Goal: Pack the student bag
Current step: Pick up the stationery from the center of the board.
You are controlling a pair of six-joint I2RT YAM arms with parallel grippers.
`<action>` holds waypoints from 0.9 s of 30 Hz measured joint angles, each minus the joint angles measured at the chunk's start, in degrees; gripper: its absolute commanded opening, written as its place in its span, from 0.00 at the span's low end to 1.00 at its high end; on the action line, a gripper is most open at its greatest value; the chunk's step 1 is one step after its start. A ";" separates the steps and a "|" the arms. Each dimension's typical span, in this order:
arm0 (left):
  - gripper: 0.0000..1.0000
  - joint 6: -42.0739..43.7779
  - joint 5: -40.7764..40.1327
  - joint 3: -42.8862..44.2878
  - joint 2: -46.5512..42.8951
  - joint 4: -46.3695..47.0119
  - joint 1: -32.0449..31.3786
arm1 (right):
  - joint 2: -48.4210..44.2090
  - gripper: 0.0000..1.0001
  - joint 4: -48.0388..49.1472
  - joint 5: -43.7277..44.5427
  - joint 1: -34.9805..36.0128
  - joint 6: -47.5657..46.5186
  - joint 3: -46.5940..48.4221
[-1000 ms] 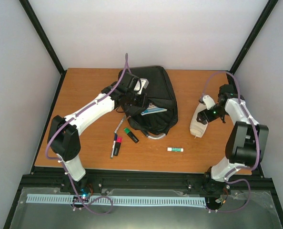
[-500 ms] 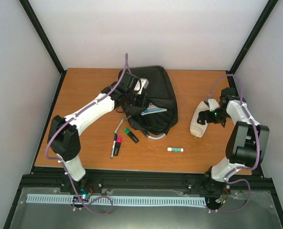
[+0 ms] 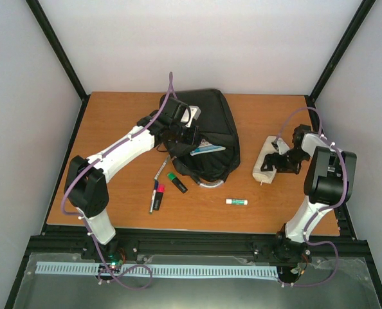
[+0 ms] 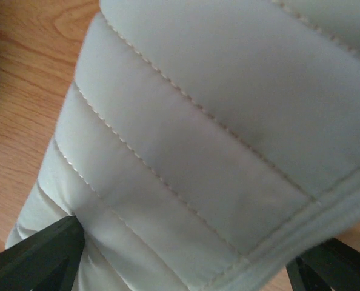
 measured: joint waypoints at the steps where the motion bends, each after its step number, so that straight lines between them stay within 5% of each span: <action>1: 0.02 0.00 0.00 0.00 0.00 0.00 0.00 | 0.50 0.77 0.02 -0.83 0.00 0.02 0.48; 5: 0.02 0.00 -0.02 0.00 0.00 0.00 0.00 | 2.56 0.51 0.39 -3.85 0.17 1.07 2.29; 10: 0.02 0.00 0.00 0.00 0.00 0.00 0.00 | 2.60 0.36 2.01 -5.66 0.22 1.64 2.91; 27: 0.02 0.02 -0.09 0.00 0.02 -0.11 0.00 | -23.19 0.19 -1.38 -11.23 5.51 -5.90 1.14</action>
